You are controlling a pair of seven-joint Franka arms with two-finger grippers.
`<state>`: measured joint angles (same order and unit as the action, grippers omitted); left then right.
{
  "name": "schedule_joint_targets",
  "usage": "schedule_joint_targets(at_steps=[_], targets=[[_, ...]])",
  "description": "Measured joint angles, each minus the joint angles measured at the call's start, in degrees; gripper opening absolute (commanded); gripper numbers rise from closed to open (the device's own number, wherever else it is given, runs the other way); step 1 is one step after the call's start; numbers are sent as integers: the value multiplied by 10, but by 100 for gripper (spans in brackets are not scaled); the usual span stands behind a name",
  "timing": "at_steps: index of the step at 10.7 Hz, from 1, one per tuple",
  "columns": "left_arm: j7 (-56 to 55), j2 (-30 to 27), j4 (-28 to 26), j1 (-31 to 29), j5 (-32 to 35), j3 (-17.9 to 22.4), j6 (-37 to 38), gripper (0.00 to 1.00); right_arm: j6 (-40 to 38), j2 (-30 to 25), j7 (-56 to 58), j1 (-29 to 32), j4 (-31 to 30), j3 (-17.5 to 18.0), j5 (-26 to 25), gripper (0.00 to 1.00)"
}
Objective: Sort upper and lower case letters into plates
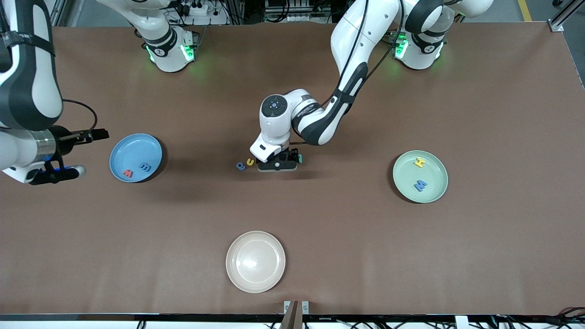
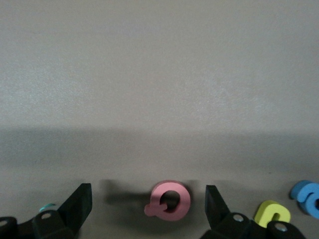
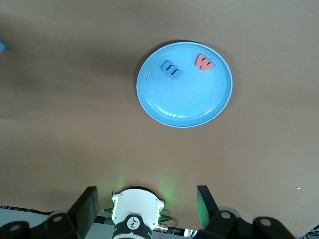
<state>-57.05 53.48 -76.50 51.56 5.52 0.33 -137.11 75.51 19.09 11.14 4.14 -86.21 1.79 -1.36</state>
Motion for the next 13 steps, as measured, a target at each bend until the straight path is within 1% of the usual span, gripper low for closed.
schedule_joint_targets(at_steps=[3,5,9,11,12,13], targets=[[16,0,3,0,0,-2,0,100,6,8,-4,-5,-3,0,1,88],[17,1,3,0,0,-2,0,100,25,10,-20,-17,-7,0,7,89],[18,4,3,1,0,-6,0,97,68,39,-101,-96,-16,2,17,89],[18,10,2,2,0,-8,0,97,98,56,-115,-114,-25,3,23,89],[18,11,3,2,0,-8,0,96,121,62,-136,-124,-36,3,24,90],[18,12,3,2,0,-8,-1,92,147,66,-158,-136,-48,3,25,90]])
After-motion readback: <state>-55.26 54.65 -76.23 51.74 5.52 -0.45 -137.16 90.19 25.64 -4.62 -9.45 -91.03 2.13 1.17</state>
